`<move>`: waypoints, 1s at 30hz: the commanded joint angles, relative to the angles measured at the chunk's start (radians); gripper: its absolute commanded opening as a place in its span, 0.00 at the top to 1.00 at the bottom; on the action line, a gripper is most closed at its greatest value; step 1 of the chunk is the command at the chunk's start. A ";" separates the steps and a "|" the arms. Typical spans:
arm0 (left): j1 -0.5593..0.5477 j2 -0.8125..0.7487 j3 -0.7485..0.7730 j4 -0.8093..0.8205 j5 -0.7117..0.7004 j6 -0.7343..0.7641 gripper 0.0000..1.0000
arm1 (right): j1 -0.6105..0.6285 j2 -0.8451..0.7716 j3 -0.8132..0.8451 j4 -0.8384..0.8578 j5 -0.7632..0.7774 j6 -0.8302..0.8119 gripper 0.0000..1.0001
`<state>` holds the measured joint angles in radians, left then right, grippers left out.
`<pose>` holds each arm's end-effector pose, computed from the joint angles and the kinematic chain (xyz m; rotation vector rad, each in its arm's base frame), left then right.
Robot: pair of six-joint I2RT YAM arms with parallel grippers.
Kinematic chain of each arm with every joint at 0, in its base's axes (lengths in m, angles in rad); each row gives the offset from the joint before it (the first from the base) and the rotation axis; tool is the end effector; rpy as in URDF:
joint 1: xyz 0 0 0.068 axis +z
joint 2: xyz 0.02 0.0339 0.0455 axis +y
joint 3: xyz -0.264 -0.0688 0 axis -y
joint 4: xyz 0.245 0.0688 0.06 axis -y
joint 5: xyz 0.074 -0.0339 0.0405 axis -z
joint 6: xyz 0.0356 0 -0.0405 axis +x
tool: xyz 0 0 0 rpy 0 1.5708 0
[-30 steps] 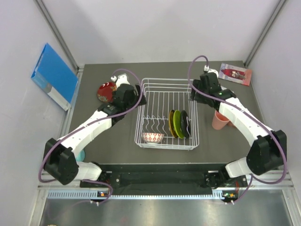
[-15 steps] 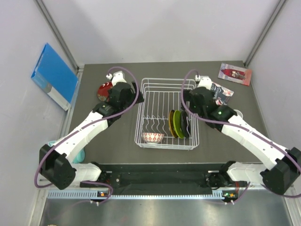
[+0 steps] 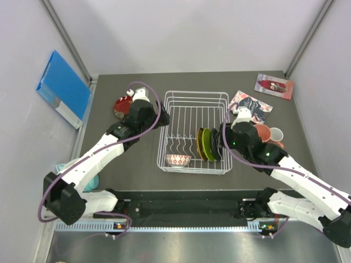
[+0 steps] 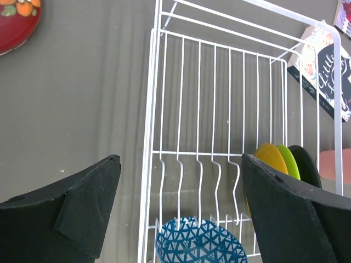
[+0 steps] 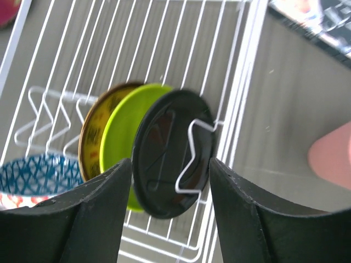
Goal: Unload the mixed dishes from the dish rack
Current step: Pick up the plate from the dish rack.
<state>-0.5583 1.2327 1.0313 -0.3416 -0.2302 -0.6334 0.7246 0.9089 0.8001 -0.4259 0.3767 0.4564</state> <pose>0.2397 -0.1401 0.3162 -0.2188 2.1224 -0.4708 0.1584 0.1227 0.3002 -0.0539 2.0802 0.3290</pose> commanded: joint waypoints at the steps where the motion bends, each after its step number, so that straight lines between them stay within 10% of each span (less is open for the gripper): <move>1: -0.006 -0.016 -0.007 0.035 0.023 -0.009 0.06 | 0.055 -0.008 -0.019 0.038 -0.025 0.016 0.43; 21: -0.011 -0.033 -0.063 0.049 0.029 -0.022 0.06 | 0.131 0.199 -0.079 0.164 -0.039 -0.028 0.55; 30: -0.011 -0.036 -0.076 0.050 0.026 -0.022 0.07 | 0.133 0.209 -0.072 0.167 -0.006 -0.044 0.91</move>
<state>-0.5648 1.2320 0.9615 -0.3374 -0.2012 -0.6521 0.8463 1.1301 0.7136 -0.2947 0.3313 0.4263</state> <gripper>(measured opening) 0.937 0.150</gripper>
